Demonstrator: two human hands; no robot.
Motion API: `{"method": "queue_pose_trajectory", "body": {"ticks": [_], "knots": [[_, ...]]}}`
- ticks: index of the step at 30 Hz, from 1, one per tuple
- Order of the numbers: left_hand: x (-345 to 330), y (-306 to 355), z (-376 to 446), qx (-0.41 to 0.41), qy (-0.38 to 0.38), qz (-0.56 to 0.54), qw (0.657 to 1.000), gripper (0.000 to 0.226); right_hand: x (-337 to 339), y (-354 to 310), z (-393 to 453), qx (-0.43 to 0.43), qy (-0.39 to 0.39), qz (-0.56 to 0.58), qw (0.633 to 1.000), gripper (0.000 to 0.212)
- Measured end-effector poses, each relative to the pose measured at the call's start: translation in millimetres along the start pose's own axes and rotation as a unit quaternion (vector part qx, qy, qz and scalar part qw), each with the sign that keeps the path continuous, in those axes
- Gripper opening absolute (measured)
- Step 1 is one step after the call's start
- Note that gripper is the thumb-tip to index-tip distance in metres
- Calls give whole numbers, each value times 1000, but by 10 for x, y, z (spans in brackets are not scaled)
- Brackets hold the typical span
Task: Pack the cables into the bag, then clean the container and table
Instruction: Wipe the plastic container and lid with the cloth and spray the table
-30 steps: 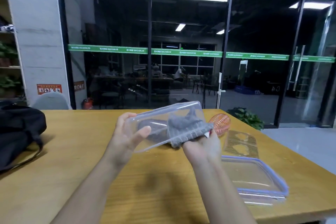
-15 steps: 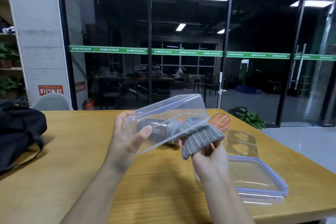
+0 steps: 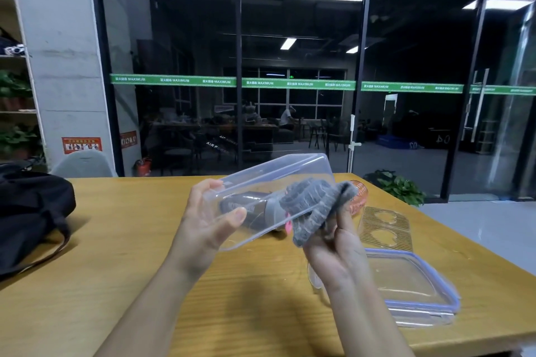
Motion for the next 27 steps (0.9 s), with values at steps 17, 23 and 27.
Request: {"method": "queue_pose_trajectory", "body": {"ticks": [17,23,27], "knots": [[-32,-59,-28,-67,25,-68,995,59,-84,628,-205,71,-93,-204,972,33],[-24,-23,-14,-90,69,-63,992,60,-2,993,-321,47,-201,-253,945,78],[30,-40,-7,-89,94,-52,990,61,51,1007,-302,43,-223,-271,935,71]]}}
Point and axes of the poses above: each hand's wrist, its own z-axis towards the middle knuckle, its own x-axis out of the back of the hand, y = z × x, the point moved 5 cm from there along z, towards the middle knuckle, and after that the axes turned 7 degrees about -z, right-handed, at the moved point
